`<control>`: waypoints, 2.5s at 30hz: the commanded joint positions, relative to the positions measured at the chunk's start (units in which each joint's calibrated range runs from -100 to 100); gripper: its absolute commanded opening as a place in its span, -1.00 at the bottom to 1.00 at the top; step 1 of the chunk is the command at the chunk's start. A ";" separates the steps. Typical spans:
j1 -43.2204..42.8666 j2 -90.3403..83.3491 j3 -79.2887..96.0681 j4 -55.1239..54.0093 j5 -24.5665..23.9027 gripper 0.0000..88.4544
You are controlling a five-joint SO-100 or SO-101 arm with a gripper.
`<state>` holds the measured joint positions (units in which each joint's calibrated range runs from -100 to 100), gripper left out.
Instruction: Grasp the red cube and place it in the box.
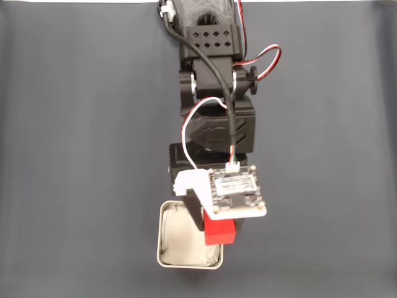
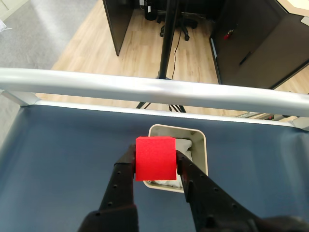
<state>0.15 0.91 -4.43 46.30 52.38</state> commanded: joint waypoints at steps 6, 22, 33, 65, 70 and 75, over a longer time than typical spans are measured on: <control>2.41 1.95 -5.42 -0.89 -0.29 -0.81; 4.89 3.33 -4.78 -1.38 -0.29 -0.81; 4.97 3.25 -3.60 -1.38 -0.29 -0.81; 4.61 1.60 -1.59 -2.53 1.56 -0.06; 4.61 1.34 -1.32 -2.69 1.51 -0.06; 4.61 1.17 -1.04 -2.86 1.37 -0.06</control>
<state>4.53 4.82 -5.33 44.79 53.36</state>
